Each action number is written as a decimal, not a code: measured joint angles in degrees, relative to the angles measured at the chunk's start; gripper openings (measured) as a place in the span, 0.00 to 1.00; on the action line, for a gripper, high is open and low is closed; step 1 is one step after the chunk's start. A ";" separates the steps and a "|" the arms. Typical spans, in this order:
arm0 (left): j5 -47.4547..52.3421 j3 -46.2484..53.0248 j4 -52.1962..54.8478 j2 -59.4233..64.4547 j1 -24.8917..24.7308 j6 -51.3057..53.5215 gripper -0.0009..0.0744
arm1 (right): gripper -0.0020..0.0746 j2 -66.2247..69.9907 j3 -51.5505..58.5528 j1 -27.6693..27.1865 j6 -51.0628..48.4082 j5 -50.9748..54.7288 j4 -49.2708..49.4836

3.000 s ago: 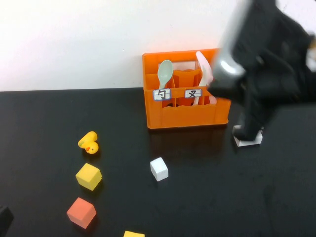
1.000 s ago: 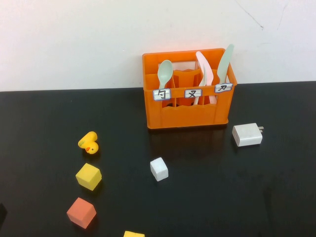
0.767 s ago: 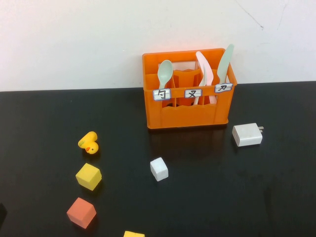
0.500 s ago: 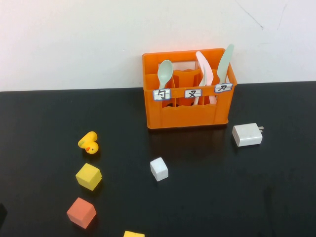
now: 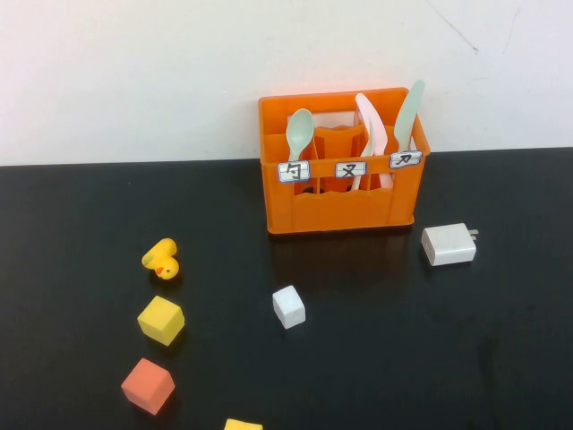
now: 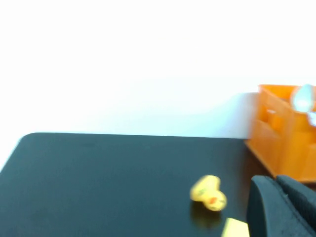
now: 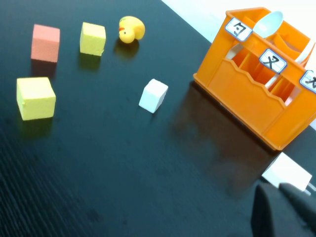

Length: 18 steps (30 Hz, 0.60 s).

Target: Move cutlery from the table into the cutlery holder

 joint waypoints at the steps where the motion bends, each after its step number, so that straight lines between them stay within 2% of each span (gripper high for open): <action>1: -1.27 1.15 2.79 -0.14 0.27 -2.54 0.01 | 0.02 0.00 0.00 0.00 0.00 0.13 0.00; 4: -3.52 5.08 6.42 -0.22 1.23 -9.15 0.01 | 0.02 0.00 0.00 0.00 0.00 0.35 0.00; 8: -4.05 9.39 7.60 -0.22 2.04 -12.03 0.01 | 0.02 0.00 0.00 0.00 0.00 0.73 0.00; 15: 5.35 9.32 8.22 -0.28 2.08 -13.75 0.01 | 0.02 0.00 0.00 0.00 0.00 0.85 0.00; 18: 5.97 9.31 8.73 -0.28 2.08 -13.84 0.01 | 0.02 0.00 0.00 0.00 0.00 0.96 0.00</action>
